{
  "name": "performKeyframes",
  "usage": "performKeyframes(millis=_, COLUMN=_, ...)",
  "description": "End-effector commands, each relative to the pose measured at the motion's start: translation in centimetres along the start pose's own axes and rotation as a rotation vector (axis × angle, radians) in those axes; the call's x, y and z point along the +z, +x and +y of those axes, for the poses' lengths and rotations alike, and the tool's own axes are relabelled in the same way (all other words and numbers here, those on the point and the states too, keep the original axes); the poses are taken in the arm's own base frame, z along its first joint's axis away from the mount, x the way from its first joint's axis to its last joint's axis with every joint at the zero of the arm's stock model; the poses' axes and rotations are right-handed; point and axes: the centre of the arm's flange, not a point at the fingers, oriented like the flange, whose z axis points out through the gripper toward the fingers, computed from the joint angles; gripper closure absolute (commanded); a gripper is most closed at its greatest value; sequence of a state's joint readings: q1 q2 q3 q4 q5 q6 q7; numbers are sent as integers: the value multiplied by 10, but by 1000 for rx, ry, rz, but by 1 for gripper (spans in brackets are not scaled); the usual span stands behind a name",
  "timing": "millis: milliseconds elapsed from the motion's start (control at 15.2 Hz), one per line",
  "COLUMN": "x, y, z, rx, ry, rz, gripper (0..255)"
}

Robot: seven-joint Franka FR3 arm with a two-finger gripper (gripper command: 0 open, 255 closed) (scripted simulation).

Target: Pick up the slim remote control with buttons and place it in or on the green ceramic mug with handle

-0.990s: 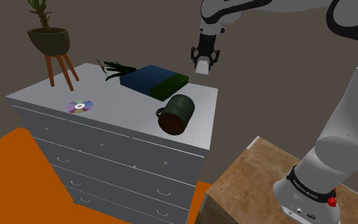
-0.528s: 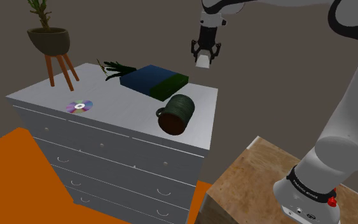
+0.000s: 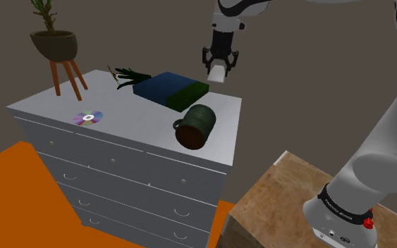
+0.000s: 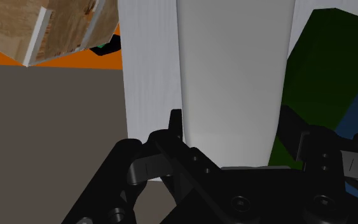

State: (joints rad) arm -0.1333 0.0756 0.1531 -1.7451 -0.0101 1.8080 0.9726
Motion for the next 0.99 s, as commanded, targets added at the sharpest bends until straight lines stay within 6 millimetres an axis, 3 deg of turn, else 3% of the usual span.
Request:
performKeyframes(millis=0, x=0, y=-28, z=-7, rx=1, ry=0, rz=0, gripper=255)
performKeyframes(millis=924, x=-1, y=-203, z=-60, rx=1, ry=0, rz=0, gripper=255)
